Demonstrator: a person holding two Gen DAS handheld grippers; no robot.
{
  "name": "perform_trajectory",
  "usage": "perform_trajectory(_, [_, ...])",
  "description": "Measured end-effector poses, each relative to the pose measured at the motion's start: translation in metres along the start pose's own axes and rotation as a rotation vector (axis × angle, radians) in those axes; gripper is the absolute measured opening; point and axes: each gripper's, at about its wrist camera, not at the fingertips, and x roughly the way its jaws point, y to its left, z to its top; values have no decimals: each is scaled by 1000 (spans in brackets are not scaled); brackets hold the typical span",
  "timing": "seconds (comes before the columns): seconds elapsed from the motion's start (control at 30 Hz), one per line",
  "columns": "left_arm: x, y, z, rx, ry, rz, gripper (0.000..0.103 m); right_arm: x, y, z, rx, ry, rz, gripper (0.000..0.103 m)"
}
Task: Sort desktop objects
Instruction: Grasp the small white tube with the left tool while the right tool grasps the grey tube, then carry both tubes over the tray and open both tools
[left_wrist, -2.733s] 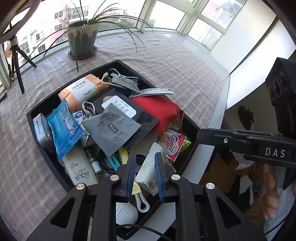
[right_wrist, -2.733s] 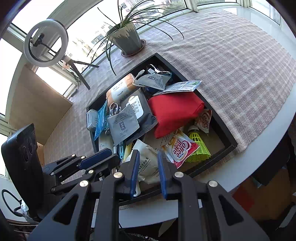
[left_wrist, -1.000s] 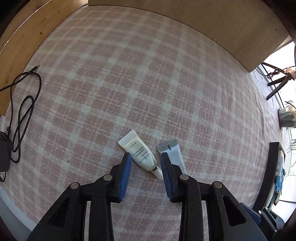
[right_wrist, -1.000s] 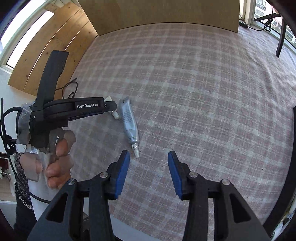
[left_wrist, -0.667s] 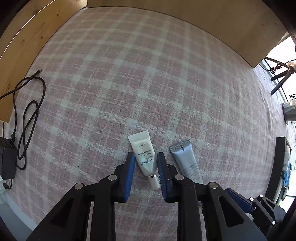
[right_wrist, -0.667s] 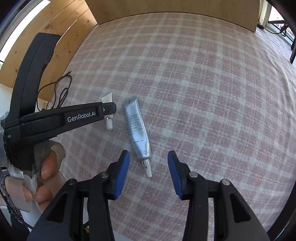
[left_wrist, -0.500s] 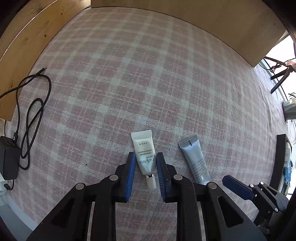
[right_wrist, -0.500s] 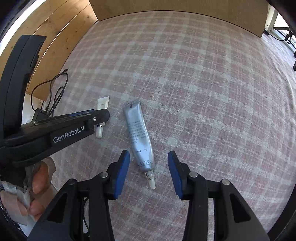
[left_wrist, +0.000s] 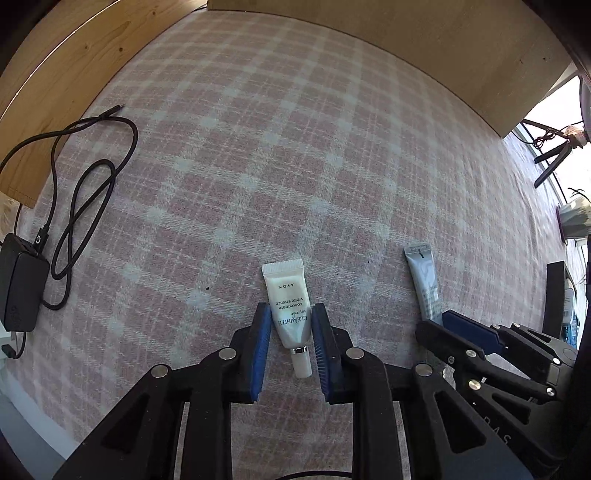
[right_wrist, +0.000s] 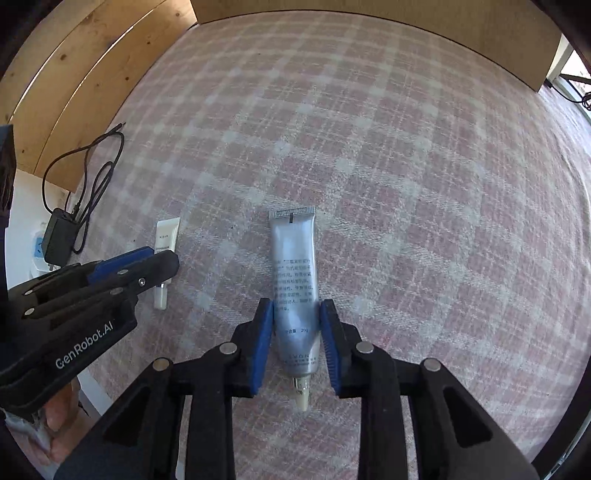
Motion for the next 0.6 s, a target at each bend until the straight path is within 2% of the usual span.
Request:
perform_trajectory(0.37, [-17,-36,-27,47,-27,-26,21,-51,-66,-32,99,-75,62,26])
perform_trajectory(0.6, [-29,-102,-53,139,-37,-66,21,-99,-113,-70,127,-140,55,26])
